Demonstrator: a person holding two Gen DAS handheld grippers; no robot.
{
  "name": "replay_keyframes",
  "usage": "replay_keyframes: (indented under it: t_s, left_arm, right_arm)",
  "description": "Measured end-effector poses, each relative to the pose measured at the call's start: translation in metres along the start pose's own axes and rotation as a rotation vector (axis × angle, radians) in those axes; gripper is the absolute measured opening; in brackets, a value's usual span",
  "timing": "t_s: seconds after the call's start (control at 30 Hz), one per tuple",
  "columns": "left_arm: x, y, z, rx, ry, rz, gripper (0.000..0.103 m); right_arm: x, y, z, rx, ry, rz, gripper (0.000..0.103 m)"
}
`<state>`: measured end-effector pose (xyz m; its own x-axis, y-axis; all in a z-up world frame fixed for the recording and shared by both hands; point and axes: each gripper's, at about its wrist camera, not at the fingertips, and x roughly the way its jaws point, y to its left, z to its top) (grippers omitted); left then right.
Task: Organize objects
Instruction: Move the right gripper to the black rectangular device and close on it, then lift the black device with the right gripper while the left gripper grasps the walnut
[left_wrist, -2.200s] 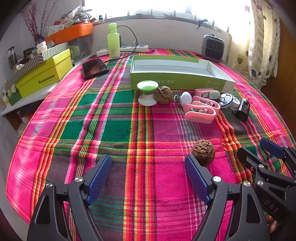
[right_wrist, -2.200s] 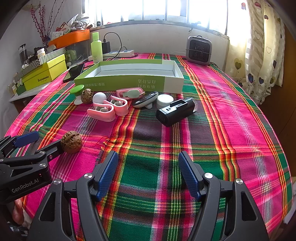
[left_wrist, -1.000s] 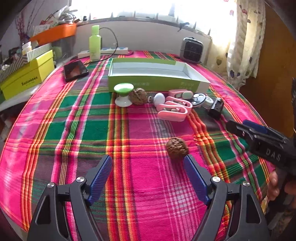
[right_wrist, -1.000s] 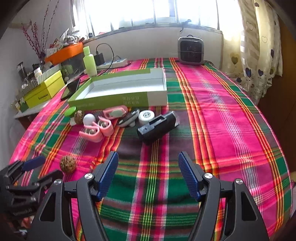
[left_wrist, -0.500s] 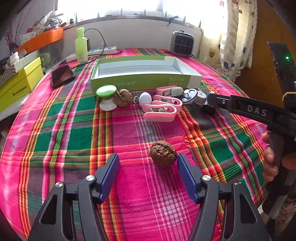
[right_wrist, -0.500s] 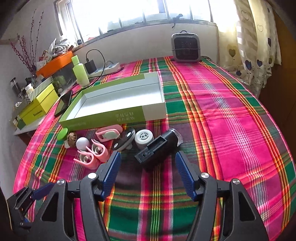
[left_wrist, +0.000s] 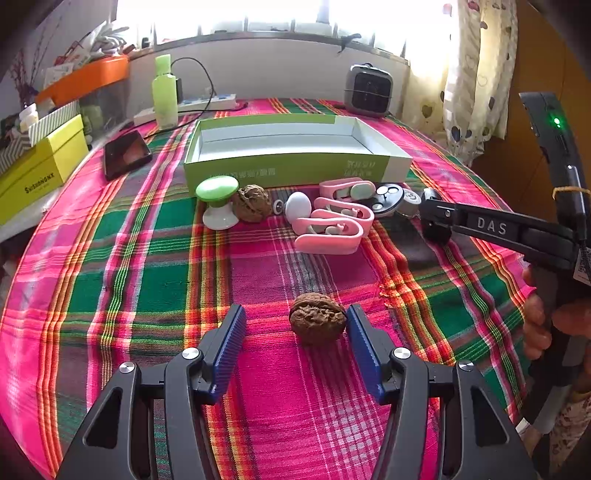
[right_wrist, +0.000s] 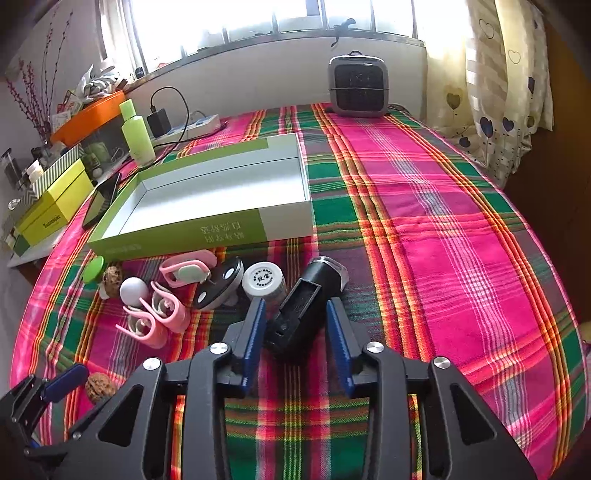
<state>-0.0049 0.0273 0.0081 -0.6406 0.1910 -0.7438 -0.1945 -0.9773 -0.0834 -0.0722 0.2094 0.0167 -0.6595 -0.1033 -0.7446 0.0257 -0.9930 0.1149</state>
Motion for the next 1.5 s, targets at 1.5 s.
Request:
replay_keyframes:
  t_s: [1.5]
  left_arm:
    - [0.001,0.008,0.002,-0.045,0.012,0.002,0.029]
  right_arm:
    - [0.022,-0.005,0.011,-0.119,0.053,0.012,0.029]
